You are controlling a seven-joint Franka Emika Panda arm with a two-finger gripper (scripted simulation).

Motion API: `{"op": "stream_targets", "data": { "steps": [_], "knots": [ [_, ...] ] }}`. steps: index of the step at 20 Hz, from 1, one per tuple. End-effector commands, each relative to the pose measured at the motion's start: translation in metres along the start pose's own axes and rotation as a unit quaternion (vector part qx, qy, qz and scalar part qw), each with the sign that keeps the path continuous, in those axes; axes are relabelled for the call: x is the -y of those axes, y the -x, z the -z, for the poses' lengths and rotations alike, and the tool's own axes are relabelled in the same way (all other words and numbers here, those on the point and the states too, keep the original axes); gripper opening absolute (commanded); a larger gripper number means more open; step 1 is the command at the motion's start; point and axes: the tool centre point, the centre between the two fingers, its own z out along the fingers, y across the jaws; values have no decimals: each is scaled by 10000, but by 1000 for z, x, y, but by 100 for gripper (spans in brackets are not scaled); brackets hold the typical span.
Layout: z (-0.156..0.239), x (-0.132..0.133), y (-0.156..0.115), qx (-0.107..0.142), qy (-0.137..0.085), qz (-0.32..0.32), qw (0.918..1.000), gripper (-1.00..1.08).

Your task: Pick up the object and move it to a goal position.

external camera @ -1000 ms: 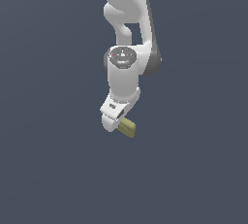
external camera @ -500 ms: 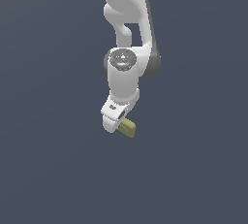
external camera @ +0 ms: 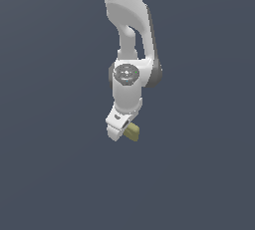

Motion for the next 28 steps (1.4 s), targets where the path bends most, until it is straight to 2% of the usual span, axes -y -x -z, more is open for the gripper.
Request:
{"op": "stream_targets", "data": {
  "steps": [1,3,4,18,28],
  "knots": [
    [-4,-1,0,-4,7,2,10000,100],
    [-4,-1,-1,-4,7,2,10000,100],
    [-4,-1,-1,-4,7,2,10000,-100],
    [1,-2,-3,-4,7,2,10000,-100],
    [50,-8,-26,-4,7,2,10000,-100]
  ]
}}
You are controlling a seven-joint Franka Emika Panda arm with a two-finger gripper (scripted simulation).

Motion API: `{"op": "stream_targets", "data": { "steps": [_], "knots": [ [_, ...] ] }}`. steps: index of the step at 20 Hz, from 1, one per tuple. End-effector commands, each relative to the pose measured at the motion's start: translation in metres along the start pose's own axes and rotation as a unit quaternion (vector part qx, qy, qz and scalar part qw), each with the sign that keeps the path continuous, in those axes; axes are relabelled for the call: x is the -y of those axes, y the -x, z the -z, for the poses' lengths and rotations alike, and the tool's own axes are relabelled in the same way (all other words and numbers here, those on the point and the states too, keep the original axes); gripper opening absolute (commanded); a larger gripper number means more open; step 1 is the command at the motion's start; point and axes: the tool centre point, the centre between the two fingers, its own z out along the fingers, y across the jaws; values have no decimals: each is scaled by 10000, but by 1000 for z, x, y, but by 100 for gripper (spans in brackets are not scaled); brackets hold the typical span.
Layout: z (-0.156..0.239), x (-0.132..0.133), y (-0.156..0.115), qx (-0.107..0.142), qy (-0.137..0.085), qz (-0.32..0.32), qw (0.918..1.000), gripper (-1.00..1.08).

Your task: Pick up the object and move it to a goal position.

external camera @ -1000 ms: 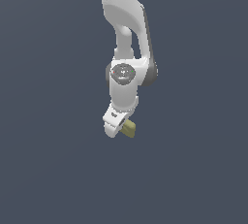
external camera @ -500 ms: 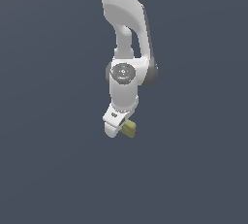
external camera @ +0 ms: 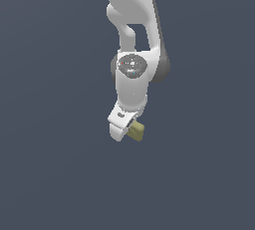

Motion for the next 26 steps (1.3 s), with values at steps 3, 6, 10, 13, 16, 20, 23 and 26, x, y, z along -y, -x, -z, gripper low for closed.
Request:
{"op": "stream_targets", "data": {
  "steps": [3,6,10,13,16,20,23,26],
  "knots": [
    [34,-5,-16,-5,2,1,10000,-100],
    [58,-8,-28,-5,2,1,10000,-100],
    [88,-13,-43,-5,2,1,10000,-100],
    [105,-17,-52,-5,2,1,10000,-100],
    [117,-19,-58,-5,2,1,10000,-100],
    [127,-21,-63,-4,4,-1,10000,-100],
    [131,-22,-65,-4,4,-1,10000,-100],
    [132,-23,-66,-4,4,-1,10000,-100]
  ]
}}
